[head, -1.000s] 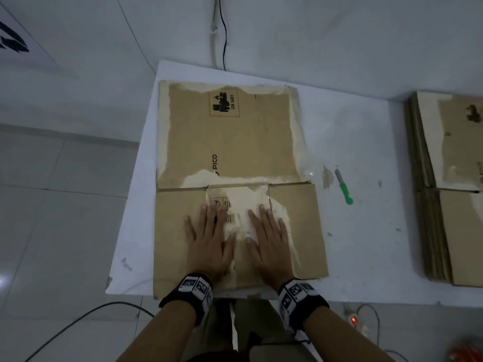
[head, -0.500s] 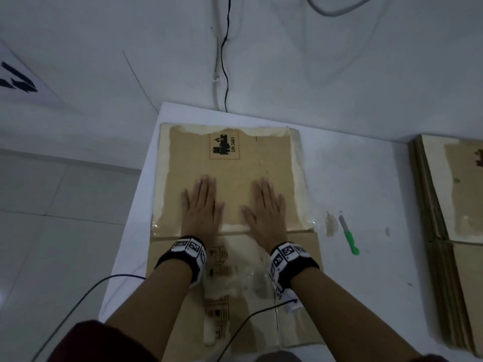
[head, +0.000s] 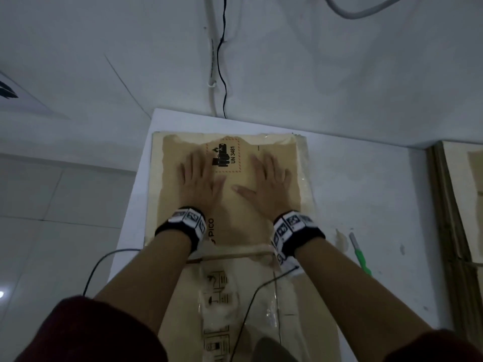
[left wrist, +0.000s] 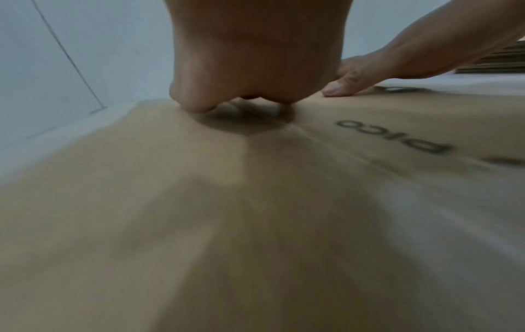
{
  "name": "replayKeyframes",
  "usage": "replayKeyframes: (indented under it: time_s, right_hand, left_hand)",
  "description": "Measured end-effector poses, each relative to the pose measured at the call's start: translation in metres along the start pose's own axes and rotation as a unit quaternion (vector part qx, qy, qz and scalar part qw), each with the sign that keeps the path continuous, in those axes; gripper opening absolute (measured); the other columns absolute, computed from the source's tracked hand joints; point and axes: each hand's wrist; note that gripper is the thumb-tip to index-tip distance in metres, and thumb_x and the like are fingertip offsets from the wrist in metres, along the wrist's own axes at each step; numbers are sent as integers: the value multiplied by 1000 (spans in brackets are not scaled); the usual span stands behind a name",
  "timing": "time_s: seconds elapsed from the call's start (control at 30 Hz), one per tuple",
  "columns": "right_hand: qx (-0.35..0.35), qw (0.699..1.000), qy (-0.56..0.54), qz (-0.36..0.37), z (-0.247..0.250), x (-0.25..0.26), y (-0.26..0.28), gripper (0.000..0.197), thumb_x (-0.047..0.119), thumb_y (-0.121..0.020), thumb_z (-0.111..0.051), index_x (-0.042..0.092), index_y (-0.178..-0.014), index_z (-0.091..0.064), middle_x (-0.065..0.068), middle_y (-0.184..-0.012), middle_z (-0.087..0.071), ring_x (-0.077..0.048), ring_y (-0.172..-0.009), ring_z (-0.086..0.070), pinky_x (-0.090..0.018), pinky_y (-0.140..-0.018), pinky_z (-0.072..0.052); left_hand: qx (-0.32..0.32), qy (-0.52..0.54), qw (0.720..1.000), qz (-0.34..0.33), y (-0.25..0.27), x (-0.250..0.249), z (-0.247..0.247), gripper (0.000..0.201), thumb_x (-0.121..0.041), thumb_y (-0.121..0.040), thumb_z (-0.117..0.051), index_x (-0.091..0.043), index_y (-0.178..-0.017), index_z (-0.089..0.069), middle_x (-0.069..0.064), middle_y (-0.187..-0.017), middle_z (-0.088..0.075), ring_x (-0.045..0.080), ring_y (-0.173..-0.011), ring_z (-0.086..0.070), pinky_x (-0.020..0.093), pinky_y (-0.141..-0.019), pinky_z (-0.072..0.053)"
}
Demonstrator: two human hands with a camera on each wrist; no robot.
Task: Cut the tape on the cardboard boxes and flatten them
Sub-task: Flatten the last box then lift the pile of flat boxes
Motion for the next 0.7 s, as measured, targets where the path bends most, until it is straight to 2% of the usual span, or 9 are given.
replayKeyframes:
  time_s: [0.03, 0.1, 0.23, 0.3, 0.4, 0.47, 0.53, 0.6, 0.7]
  right_hand:
    - [18, 1000, 6, -4, 5, -1, -12, 107, 81, -77, -50, 29, -157, -1, -1, -165, 9, -19, -151, 13, -58, -117, 7]
    - [40, 999, 21, -12, 7, -6, -27, 122, 89, -68, -50, 29, -156, 9, 1, -164, 18, -15, -150, 20, -59, -114, 12]
    - [64, 997, 29, -13, 3, -12, -31, 125, 92, -64, -48, 34, -155, 14, 5, -162, 25, -14, -148, 24, -60, -111, 18]
    - [91, 996, 11, -18, 10, -11, -36, 119, 87, -69, -50, 35, -155, 13, 6, -161, 26, -13, -147, 25, -59, -111, 20]
    - [82, 996, -29, 1, 21, -21, -31, 85, 60, -91, -51, 34, -157, -2, 4, -165, 10, -13, -151, 13, -58, -118, 12]
    - [31, 998, -49, 25, 21, -30, -9, 68, 41, -98, -49, 30, -156, -15, 0, -166, -6, -15, -152, -1, -55, -120, -5]
    - [-17, 997, -68, 32, 14, -38, 35, 59, 32, -100, -45, 26, -155, -23, -3, -164, -14, -16, -151, -7, -51, -121, -13]
    - [-44, 997, -58, 29, 4, -43, 89, 55, 33, -103, -37, 29, -156, -22, 0, -164, -14, -15, -152, -5, -51, -122, -10]
    - [-75, 996, -24, -29, -15, -51, 158, 55, 40, -104, -28, 34, -156, -15, 2, -165, -8, -14, -152, 1, -49, -122, -2]
  left_hand:
    - [17, -3, 1000, 1, -10, 4, 1, 80, -63, -88, -11, -20, -155, -8, 11, -162, -3, 30, -149, -2, 52, -116, 5]
    - [28, -15, 999, -1, -24, 10, 2, 85, -69, -84, -5, -23, -155, -1, 5, -162, 5, 24, -149, 5, 53, -115, 11]
    - [34, -28, 999, -2, -23, 15, -2, 84, -71, -84, -5, -26, -154, 4, 2, -162, 10, 21, -149, 10, 51, -113, 16]
    - [53, -16, 998, 6, -29, 15, 0, 83, -71, -86, -10, -28, -154, 7, 1, -161, 14, 20, -148, 13, 50, -112, 18]
    - [78, 7, 997, 2, -27, 15, 10, 72, -57, -97, -27, -26, -154, 3, 3, -162, 11, 21, -148, 13, 50, -115, 15]
    - [60, 26, 998, 3, -6, 15, 14, 64, -47, -101, -27, -22, -155, -5, 5, -162, 3, 23, -149, 7, 52, -118, 7]
    - [37, 36, 998, 19, 33, 16, 13, 63, -47, -99, -21, -19, -155, -9, 7, -162, -3, 25, -149, 1, 52, -119, 2]
    - [20, 42, 998, 48, 82, 19, 9, 67, -51, -97, -15, -19, -155, -7, 8, -162, -1, 27, -149, 2, 53, -119, 1]
    - [-16, 48, 990, 130, 151, 24, -3, 66, -52, -97, -15, -25, -155, 2, 9, -162, 8, 30, -148, 8, 56, -117, 5]
Point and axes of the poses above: each hand's wrist, its own y-axis away from the middle knuckle, its own z-axis out of the back of the hand, x = y × z
